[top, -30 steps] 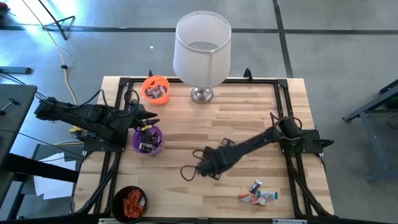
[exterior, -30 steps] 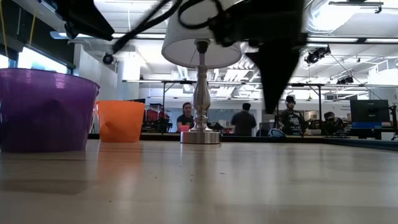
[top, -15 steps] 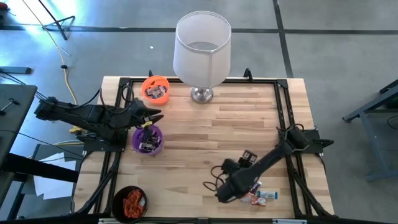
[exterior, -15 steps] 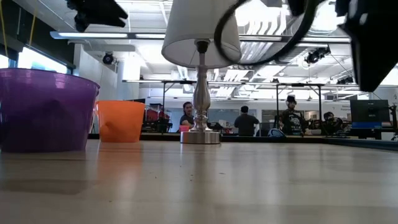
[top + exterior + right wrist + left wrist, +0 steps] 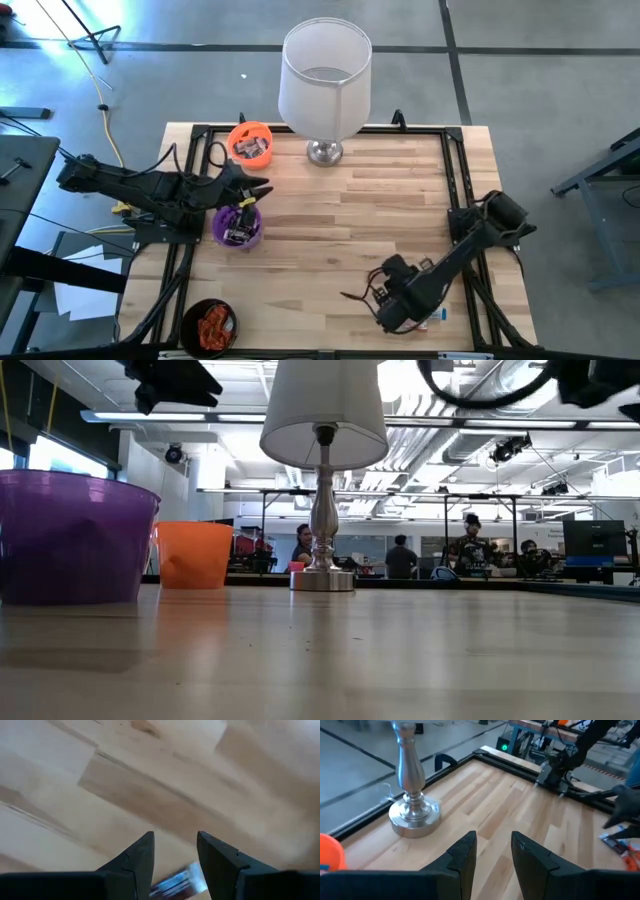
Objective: Sort candy
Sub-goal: Put the brown chocolate into the purple bucket
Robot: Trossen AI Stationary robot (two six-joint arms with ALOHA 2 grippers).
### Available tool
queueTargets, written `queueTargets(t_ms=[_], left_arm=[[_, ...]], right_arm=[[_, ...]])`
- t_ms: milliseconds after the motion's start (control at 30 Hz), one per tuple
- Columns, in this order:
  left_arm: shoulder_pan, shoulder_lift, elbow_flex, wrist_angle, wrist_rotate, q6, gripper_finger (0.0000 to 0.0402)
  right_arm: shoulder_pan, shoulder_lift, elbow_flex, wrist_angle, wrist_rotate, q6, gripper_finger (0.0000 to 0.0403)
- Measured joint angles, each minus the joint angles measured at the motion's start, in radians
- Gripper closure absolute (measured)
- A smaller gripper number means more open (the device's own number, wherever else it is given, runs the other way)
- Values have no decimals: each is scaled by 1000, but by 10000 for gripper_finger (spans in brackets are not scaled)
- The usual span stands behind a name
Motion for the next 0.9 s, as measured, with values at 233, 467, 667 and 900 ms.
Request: queueTargets(t_ms=[233, 467, 667, 900], left_arm=[[0, -1, 0, -8, -67, 114, 292], [0, -1, 0, -23, -66, 199, 292], [0, -1, 0, -36, -66, 208, 292], [0, -1, 0, -36, -65, 203, 292]], right_arm=[[73, -18, -16, 110, -111, 359, 261], [140, -13, -15, 147, -209, 554, 261], [124, -11, -59, 148, -187, 547, 261], [125, -11, -198, 330, -197, 547, 261]])
